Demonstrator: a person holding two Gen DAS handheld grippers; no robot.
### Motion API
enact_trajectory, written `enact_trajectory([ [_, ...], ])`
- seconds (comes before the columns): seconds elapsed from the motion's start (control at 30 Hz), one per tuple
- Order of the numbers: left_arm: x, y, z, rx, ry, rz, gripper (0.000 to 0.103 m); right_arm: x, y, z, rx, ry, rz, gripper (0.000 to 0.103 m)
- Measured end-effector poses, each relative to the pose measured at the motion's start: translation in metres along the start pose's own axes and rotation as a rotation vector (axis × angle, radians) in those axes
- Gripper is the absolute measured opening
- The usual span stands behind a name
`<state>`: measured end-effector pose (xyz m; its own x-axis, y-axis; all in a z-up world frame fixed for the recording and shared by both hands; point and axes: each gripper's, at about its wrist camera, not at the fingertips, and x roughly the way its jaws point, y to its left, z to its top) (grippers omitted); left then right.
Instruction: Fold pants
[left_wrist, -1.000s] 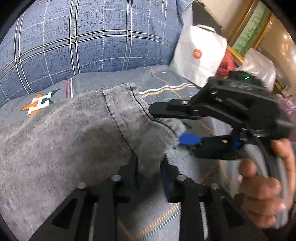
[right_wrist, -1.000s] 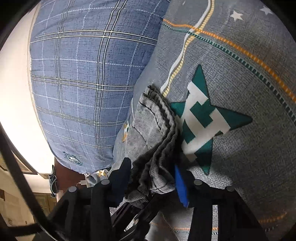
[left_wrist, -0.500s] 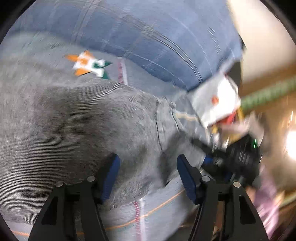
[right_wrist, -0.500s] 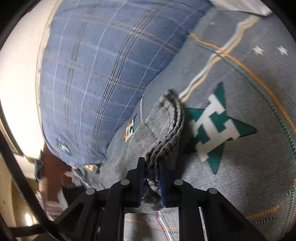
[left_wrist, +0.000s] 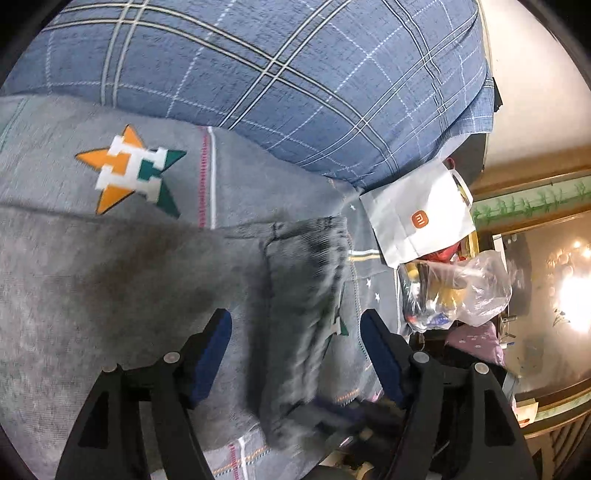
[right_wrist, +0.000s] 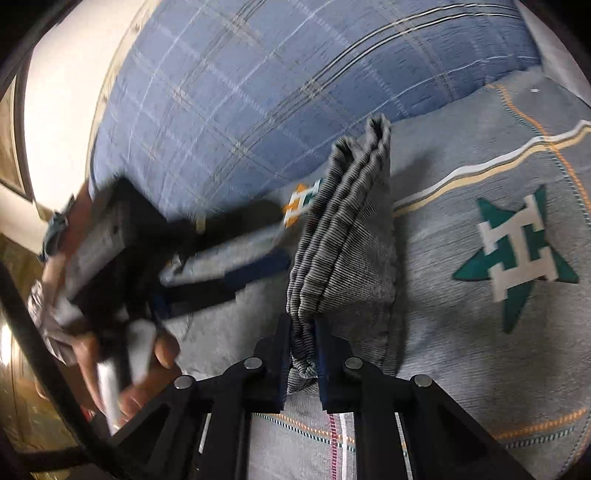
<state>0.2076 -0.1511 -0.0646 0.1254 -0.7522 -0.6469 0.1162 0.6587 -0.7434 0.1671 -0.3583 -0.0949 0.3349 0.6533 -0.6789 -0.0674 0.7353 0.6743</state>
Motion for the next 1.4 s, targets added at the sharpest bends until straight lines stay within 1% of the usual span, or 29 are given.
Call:
enact_trajectory([
  [0.1,0.01,-0.008,0.005,0.029,0.017,0.031,0.074,0.004,0.006,0.001,-0.03,0.007,-0.009,0.013],
  [0.13,0.016,-0.012,0.007,0.042,0.021,0.053,0.074,0.005,0.007,0.002,-0.032,0.01,-0.01,0.013],
  [0.2,0.024,-0.019,0.009,0.065,0.009,0.11,0.069,0.005,0.005,0.002,-0.033,0.013,-0.004,0.013],
  [0.23,0.027,-0.02,0.01,0.077,0.009,0.137,0.041,0.006,0.006,0.002,-0.041,0.015,0.0,0.013],
  [0.27,0.03,-0.021,0.01,0.082,0.021,0.16,0.011,0.005,0.007,0.002,-0.049,0.016,0.005,0.013],
  [0.33,0.026,-0.022,0.009,0.082,0.022,0.152,0.012,0.004,0.008,0.0,-0.072,0.021,0.011,0.013],
  [0.4,0.01,-0.028,0.004,0.131,-0.016,0.15,0.012,0.0,0.012,-0.002,-0.099,0.016,0.036,0.013],
  [0.43,-0.003,-0.03,0.001,0.152,-0.029,0.133,0.012,-0.002,0.017,-0.003,-0.114,0.009,0.058,0.013],
  [0.47,-0.018,-0.029,0.0,0.15,-0.04,0.103,0.012,-0.006,0.023,-0.004,-0.136,0.0,0.084,0.013],
  [0.53,-0.048,-0.022,-0.003,0.136,-0.07,0.055,0.012,-0.007,0.039,-0.007,-0.173,-0.008,0.136,0.013],
  [0.63,-0.089,0.005,-0.013,0.127,-0.115,0.045,0.012,0.008,0.075,-0.019,-0.246,0.013,0.171,0.013],
  [0.67,-0.098,0.02,-0.016,0.117,-0.129,0.048,0.012,0.016,0.083,-0.023,-0.26,0.028,0.171,0.013],
  [0.73,-0.108,0.053,-0.018,0.091,-0.148,0.065,0.012,0.04,0.099,-0.03,-0.289,0.061,0.138,0.013],
  [0.77,-0.108,0.073,-0.017,0.057,-0.148,0.072,0.012,0.056,0.105,-0.034,-0.301,0.082,0.107,0.013],
  [0.83,-0.102,0.109,-0.013,-0.035,-0.126,0.045,0.012,0.083,0.109,-0.04,-0.301,0.119,0.055,0.013],
  [0.9,-0.094,0.129,-0.01,-0.071,-0.115,0.051,0.012,0.099,0.108,-0.043,-0.301,0.13,0.011,0.013],
  [0.93,-0.091,0.135,-0.009,-0.075,-0.107,0.058,0.012,0.103,0.106,-0.043,-0.297,0.13,0.009,0.016],
  [0.97,-0.091,0.138,-0.009,-0.072,-0.098,0.057,0.012,0.103,0.106,-0.044,-0.303,0.135,0.015,0.016],
  [1.03,-0.096,0.14,-0.01,-0.067,-0.1,0.041,0.012,0.088,0.108,-0.04,-0.302,0.078,0.051,0.02],
  [1.07,-0.097,0.139,-0.011,-0.059,-0.101,0.04,0.012,0.073,0.105,-0.036,-0.293,0.045,0.103,0.027],
  [1.1,-0.098,0.138,-0.013,-0.046,-0.102,0.044,0.012,0.06,0.101,-0.033,-0.283,0.015,0.126,0.035],
  [1.13,-0.098,0.139,-0.013,-0.033,-0.103,0.054,0.012,0.051,0.096,-0.03,-0.262,-0.028,0.122,0.042],
  [1.17,-0.097,0.139,-0.014,-0.032,-0.103,0.056,0.012,0.044,0.084,-0.024,-0.217,-0.072,0.08,0.055],
  [1.2,-0.097,0.141,-0.015,-0.037,-0.103,0.043,0.012,0.044,0.07,-0.018,-0.166,-0.1,0.01,0.058],
  [1.27,-0.099,0.136,-0.017,-0.035,-0.113,0.01,0.012,0.045,0.05,-0.013,-0.101,-0.105,-0.094,0.058],
  [1.3,-0.102,0.135,-0.017,-0.032,-0.121,-0.012,0.012,0.047,0.041,-0.012,-0.07,-0.094,-0.118,0.058],
  [1.33,-0.106,0.134,-0.018,-0.027,-0.133,-0.024,0.012,0.046,0.035,-0.011,-0.044,-0.097,-0.105,0.058],
  [1.37,-0.107,0.134,-0.017,-0.024,-0.147,-0.008,0.012,0.047,0.029,-0.009,-0.04,-0.098,-0.088,0.058],
  [1.4,-0.105,0.137,-0.016,-0.02,-0.147,0.033,0.012,0.055,0.035,-0.007,-0.052,-0.083,-0.081,0.058],
])
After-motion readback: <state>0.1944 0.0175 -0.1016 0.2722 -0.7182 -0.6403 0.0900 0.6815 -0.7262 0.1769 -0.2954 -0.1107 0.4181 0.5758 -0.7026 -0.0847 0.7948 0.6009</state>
